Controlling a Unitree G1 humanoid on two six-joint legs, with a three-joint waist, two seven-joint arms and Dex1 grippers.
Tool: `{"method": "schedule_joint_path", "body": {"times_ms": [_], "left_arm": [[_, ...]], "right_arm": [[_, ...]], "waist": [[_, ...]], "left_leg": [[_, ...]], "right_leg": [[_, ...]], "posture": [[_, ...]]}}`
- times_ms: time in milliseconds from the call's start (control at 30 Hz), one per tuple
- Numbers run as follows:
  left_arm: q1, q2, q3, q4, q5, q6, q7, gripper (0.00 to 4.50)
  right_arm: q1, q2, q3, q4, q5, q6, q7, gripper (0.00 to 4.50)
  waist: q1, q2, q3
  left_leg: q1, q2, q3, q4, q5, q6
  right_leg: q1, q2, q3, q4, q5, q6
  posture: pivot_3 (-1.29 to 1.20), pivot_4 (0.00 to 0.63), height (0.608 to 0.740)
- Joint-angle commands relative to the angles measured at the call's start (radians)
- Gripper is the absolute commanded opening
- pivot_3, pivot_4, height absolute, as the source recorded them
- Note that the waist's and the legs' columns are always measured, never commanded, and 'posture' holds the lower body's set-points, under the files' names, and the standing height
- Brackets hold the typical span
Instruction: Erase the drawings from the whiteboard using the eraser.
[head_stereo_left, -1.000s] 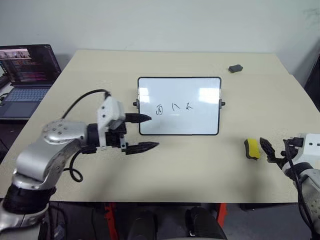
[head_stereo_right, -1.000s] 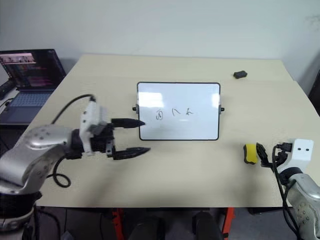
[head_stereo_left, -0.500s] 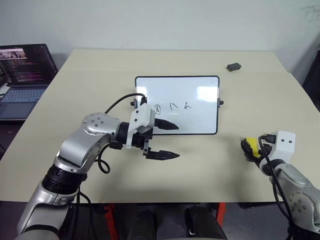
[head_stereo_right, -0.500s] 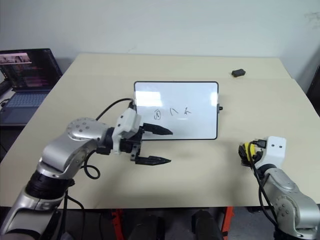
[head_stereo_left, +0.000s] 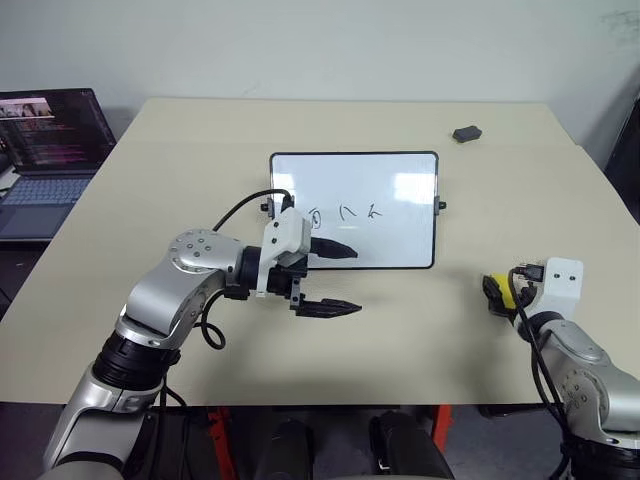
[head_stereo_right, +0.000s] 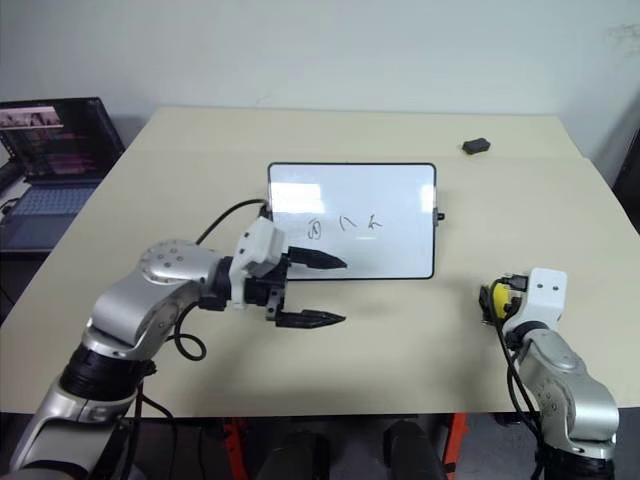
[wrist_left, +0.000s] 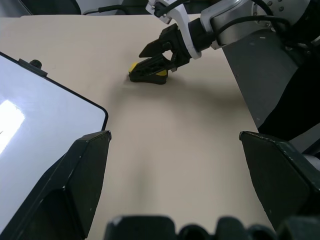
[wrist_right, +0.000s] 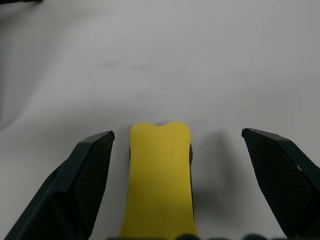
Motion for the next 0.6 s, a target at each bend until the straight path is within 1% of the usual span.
{"method": "schedule_joint_path", "body": {"times_ms": [33, 100, 200, 433, 467, 600], "left_arm": [[-0.002, -0.002, 0.025, -0.017, 0.001, -0.015, 0.003, 4.5], [-0.002, -0.002, 0.025, -0.015, 0.003, -0.016, 0.003, 4.5], [-0.001, -0.001, 0.026, -0.014, 0.004, -0.015, 0.004, 4.5], [0.002, 0.005, 0.031, -0.015, 0.004, -0.013, 0.004, 4.5], [0.003, 0.007, 0.032, -0.015, 0.004, -0.011, 0.004, 4.5], [0.012, 0.018, 0.053, -0.011, 0.003, 0.01, 0.026, 4.5]], "right_arm": [[-0.013, 0.001, -0.013, -0.003, -0.019, -0.028, 0.011, 4.46], [-0.016, 0.002, -0.011, 0.006, -0.023, -0.024, 0.019, 4.46], [-0.016, 0.006, -0.009, 0.023, -0.028, -0.02, 0.028, 3.85], [-0.022, 0.018, -0.013, 0.037, -0.044, -0.026, 0.042, 1.39], [-0.022, 0.02, -0.014, 0.037, -0.045, -0.026, 0.044, 1.26], [-0.028, 0.019, -0.018, 0.029, -0.047, -0.034, 0.053, 1.26]], "waist": [[0.001, 0.0, 0.0], [0.001, 0.0, 0.0], [0.001, 0.0, 0.0], [0.001, 0.0, 0.0], [0.001, 0.0, 0.0], [0.0, 0.0, 0.0]], "left_leg": [[0.0, 0.0, 0.0, 0.0, 0.0, 0.0], [0.0, 0.0, 0.0, 0.0, 0.0, 0.0], [0.0, 0.0, 0.0, 0.0, 0.0, 0.0], [0.0, 0.0, 0.0, 0.0, 0.0, 0.0], [0.0, 0.0, 0.0, 0.0, 0.0, 0.0], [0.0, 0.0, 0.0, 0.0, 0.0, 0.0]], "right_leg": [[0.0, 0.0, 0.0, 0.0, 0.0, -0.001], [0.0, 0.0, 0.0, 0.0, 0.002, -0.003], [0.0, 0.0, 0.0, 0.0, 0.002, -0.003], [0.0, 0.0, 0.0, 0.001, 0.002, -0.003], [0.0, 0.0, 0.0, 0.001, 0.002, -0.004], [0.0, 0.0, 0.0, 0.001, 0.002, -0.004]], "posture": [[0.0, 0.15, 0.74], [0.0, 0.15, 0.74], [0.0, 0.15, 0.74], [0.0, 0.15, 0.74], [0.0, 0.15, 0.74], [0.0, 0.15, 0.74]]}}
